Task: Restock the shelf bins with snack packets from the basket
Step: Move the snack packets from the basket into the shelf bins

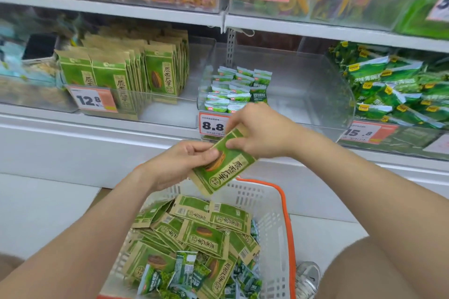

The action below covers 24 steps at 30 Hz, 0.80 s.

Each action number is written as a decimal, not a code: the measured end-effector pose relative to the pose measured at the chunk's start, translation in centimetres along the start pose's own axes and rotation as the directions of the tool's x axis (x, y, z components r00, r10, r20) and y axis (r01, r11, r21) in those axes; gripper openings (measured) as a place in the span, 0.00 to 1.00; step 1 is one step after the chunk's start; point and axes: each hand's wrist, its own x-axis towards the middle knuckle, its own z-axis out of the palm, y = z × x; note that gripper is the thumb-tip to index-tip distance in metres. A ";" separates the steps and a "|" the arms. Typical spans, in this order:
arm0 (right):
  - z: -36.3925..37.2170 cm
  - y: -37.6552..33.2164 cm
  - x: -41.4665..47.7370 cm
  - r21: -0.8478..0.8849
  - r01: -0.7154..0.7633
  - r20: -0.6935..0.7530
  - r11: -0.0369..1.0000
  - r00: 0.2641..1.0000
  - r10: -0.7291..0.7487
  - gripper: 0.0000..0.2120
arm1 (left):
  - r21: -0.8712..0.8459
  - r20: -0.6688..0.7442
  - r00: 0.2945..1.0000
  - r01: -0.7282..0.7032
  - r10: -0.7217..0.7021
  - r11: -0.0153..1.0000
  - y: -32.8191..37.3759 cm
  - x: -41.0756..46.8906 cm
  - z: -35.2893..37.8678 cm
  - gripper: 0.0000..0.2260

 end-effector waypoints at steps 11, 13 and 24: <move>-0.7 -3.1 1.8 0.634 -0.010 -0.408 0.773 0.845 0.346 0.17 | 0.274 -0.650 0.624 -0.341 0.435 0.899 5.8 0.6 3.0 0.29; -0.7 -3.8 2.7 0.692 0.044 -0.415 0.721 0.841 0.347 0.13 | 0.495 -0.671 0.476 -0.282 0.568 0.822 7.0 0.8 2.4 0.29; -1.1 -6.9 10.1 0.467 0.272 -0.688 0.841 0.709 0.153 0.15 | 0.824 -0.566 0.453 0.290 0.688 0.487 14.1 -0.7 -8.4 0.09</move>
